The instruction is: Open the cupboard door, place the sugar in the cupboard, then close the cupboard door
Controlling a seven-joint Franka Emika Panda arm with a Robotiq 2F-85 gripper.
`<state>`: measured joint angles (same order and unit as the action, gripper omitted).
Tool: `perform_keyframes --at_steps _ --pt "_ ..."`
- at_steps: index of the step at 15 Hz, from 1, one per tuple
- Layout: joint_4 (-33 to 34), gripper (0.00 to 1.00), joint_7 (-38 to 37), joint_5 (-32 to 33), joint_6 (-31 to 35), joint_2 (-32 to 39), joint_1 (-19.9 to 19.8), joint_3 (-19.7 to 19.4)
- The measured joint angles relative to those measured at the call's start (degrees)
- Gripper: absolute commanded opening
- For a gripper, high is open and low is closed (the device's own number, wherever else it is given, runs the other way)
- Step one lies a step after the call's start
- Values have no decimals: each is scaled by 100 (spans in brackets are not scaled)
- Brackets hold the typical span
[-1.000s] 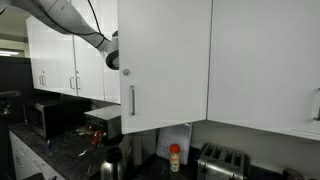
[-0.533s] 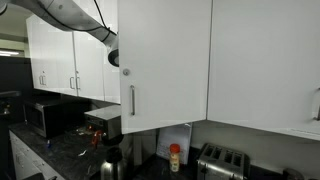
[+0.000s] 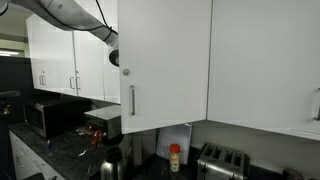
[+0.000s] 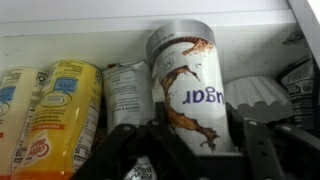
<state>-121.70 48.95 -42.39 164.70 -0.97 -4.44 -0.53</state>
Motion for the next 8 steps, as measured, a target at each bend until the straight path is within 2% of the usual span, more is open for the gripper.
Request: perform_keyframes --at_steps 8 --pt "92 32 21 7 -178 60 23 16"
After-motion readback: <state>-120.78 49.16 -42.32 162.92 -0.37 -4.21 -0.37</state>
